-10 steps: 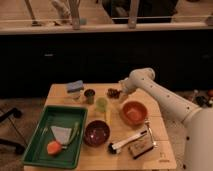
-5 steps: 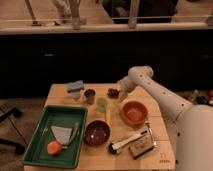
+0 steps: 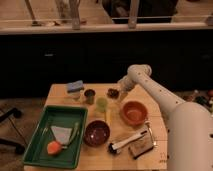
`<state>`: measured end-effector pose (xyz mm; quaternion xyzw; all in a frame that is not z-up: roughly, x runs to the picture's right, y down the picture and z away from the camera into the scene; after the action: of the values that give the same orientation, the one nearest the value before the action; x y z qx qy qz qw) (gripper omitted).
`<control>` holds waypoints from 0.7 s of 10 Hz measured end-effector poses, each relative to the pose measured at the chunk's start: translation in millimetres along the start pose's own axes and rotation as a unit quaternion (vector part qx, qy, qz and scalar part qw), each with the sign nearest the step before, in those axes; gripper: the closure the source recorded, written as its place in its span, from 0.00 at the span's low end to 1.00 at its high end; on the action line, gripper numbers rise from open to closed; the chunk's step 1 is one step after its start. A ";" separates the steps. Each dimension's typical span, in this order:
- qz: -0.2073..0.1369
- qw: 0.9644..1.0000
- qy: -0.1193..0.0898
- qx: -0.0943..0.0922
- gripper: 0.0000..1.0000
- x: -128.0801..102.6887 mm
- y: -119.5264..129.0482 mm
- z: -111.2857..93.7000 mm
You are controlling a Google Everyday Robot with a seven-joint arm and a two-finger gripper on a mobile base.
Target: Place grapes in purple bowl
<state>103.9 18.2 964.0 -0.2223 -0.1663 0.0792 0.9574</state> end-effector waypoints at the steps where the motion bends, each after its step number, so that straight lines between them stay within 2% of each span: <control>1: 0.000 1.000 0.001 -0.005 0.20 0.7 -1.3 5.2; 5: -0.003 1.000 -0.001 -0.025 0.21 -3.9 -2.0 23.8; 7: -0.004 1.000 -0.004 -0.029 0.34 -2.7 0.5 28.5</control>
<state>91.3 29.5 987.1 -0.2494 -0.1730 0.0713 0.9501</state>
